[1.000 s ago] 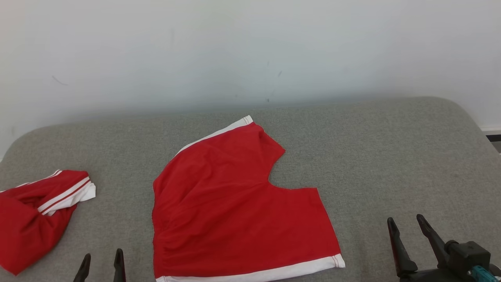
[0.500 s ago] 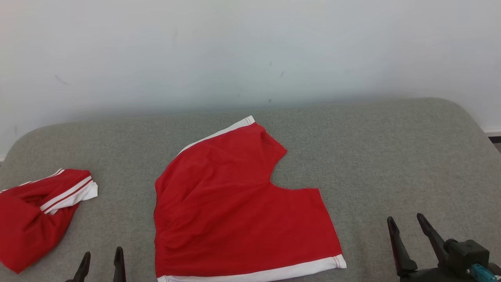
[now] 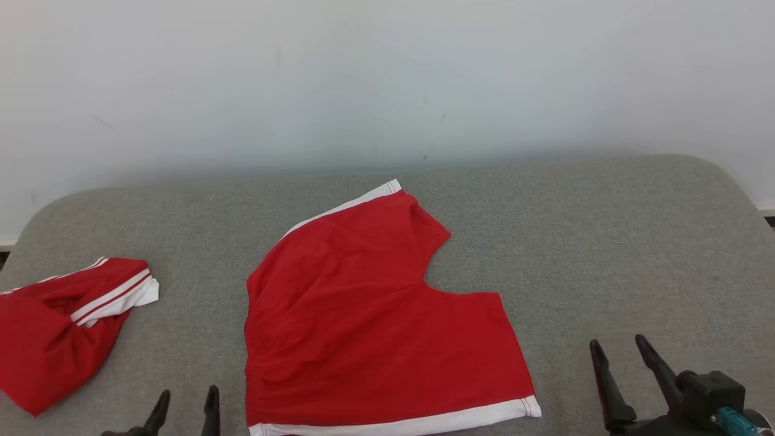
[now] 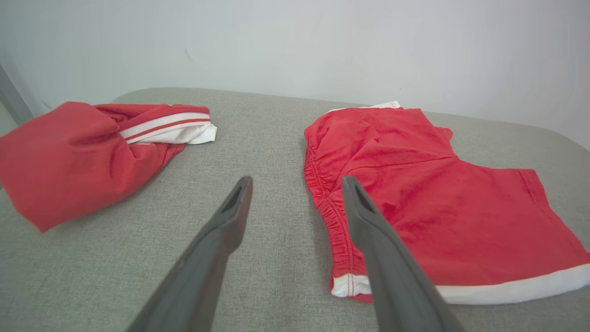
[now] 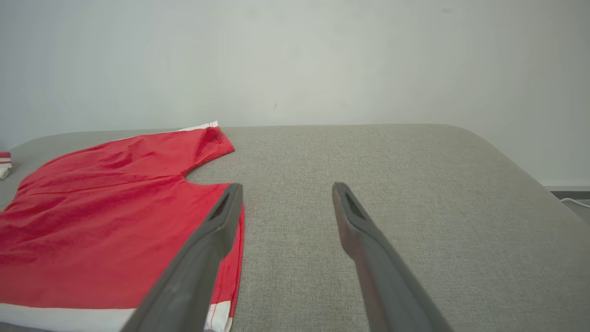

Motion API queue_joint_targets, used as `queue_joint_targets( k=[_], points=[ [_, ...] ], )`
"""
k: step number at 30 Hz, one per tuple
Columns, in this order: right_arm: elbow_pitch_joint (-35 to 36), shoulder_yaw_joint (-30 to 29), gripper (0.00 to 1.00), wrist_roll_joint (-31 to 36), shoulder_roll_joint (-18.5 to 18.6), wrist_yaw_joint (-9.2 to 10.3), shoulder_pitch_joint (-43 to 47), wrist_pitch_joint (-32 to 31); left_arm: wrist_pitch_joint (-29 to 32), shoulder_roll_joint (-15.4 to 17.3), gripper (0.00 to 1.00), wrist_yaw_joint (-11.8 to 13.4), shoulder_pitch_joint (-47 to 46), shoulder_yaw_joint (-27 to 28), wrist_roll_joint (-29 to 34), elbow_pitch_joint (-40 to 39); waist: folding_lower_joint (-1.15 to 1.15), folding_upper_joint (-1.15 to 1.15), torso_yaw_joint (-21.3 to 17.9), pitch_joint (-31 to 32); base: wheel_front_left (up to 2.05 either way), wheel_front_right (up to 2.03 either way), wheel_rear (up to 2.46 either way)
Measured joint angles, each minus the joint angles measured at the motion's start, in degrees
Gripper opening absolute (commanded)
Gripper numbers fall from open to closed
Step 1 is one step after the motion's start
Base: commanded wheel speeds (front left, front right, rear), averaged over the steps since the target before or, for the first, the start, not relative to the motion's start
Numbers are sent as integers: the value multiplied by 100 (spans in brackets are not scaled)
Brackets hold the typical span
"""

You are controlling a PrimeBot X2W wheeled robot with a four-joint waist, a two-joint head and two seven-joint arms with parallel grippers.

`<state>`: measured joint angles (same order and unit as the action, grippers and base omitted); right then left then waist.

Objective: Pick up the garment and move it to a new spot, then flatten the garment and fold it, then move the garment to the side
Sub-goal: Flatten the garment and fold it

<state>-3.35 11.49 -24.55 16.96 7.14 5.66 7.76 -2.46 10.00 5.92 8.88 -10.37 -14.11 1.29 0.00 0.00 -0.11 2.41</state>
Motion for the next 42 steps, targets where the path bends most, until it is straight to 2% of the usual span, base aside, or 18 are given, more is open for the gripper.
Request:
queue_joint_targets(
  k=[8, 16, 30, 36, 37, 38, 42],
  points=[
    [-207, 168, 100, -7, -85, -5, -25, -307, 274, -1, 100, -299, -244, -282, -4, 235, 0, 0, 132, -58, 0, 0, 0],
    [-634, 511, 100, -37, -255, -11, -195, -872, 704, -51, 100, -704, -475, -511, -212, 935, 0, 0, 233, -188, 0, 0, 0],
    [-1334, 787, 100, -62, -516, -62, -668, -1440, 1071, -294, 100, -1056, -1218, -679, -558, 1842, 1, 0, 333, -464, 0, 0, 0],
    [-1657, 881, 100, -70, -621, -100, -840, -1610, 1195, -369, 100, -1109, -1372, -691, -730, 2297, 0, 0, 380, -529, 0, 0, 0],
    [-1691, 894, 42, -81, -632, -118, -862, -1637, 1237, -378, 62, -1148, -1408, -703, -802, 2369, 1, 0, 381, -533, 0, 0, 0],
    [-1733, 921, 0, -121, -661, -140, -863, -1642, 1251, -419, 0, -1176, -1419, -682, -906, 2461, 0, 0, 381, -537, 0, 0, 0],
    [-1828, 932, 0, -169, -695, -202, -870, -1659, 1249, -439, 0, -1202, -1422, -714, -928, 2576, 0, 0, 382, -534, 0, 0, 0]
  ],
)
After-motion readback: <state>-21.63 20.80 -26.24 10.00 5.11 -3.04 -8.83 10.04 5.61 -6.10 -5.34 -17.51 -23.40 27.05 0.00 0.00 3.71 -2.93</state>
